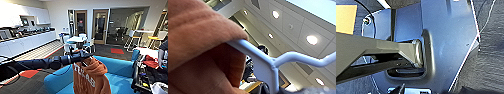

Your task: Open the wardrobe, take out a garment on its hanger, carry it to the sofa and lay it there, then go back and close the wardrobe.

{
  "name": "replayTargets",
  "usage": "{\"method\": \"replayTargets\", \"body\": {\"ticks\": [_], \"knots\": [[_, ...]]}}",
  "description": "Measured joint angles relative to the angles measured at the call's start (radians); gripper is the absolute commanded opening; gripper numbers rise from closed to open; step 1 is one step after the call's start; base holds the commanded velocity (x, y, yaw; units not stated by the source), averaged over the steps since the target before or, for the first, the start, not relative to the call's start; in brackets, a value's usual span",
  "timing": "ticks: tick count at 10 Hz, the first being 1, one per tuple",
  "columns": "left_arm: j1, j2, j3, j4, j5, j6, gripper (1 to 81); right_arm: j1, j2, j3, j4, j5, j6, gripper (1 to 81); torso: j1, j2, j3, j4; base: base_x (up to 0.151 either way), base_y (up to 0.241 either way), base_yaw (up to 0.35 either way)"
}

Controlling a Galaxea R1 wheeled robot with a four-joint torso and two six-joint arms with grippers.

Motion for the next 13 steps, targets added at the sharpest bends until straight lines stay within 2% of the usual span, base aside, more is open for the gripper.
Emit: {"method": "replayTargets", "body": {"ticks": [13], "knots": [[0.000,-0.003,0.015,0.029,0.003,0.000,1.0,0.004,0.002,0.000,0.000,0.002,0.000,81.1,0.000,0.000,0.000,0.000,0.006,0.000,0.000]]}}
